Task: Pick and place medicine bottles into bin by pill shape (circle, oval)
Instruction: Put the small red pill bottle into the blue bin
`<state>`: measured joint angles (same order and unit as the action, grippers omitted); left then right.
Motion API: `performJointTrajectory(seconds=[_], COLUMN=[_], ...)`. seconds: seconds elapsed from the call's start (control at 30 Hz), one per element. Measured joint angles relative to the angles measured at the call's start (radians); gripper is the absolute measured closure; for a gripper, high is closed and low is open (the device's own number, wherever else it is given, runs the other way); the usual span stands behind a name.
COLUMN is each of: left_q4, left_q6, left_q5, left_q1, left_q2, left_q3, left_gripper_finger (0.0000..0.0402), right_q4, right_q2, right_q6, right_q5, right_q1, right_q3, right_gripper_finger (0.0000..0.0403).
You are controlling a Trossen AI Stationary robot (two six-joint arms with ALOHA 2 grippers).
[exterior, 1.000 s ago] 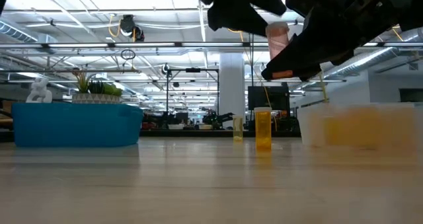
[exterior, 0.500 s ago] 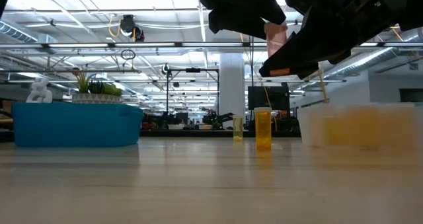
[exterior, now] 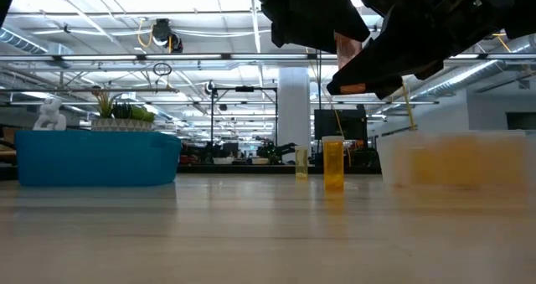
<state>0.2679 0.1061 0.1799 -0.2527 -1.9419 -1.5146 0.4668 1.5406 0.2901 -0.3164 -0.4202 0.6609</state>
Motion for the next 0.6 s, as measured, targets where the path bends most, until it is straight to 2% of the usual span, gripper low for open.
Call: performJointTrajectory(seconds=[0.23,0.47,0.6], left_q4=[0.002,0.002,0.002], left_q6=[-0.006,-0.015,-0.014], left_q5=[0.0,-0.023,-0.024], left_q1=[0.0,0.0,0.0], left_q2=[0.0,0.0,0.0], left_q3=[0.0,0.0,0.0], left_gripper_finger=[0.0213,0.0267,0.0282], right_q4=[0.0,0.001,0.0], right_q2=[0.0,0.0,0.0], right_q6=[0.0,0.0,0.0], right_q5=[0.0,0.0,0.0], right_q1=[0.0,0.0,0.0], right_q3=[0.0,0.0,0.0], right_gripper_finger=[0.0307,0.0307,0.0307])
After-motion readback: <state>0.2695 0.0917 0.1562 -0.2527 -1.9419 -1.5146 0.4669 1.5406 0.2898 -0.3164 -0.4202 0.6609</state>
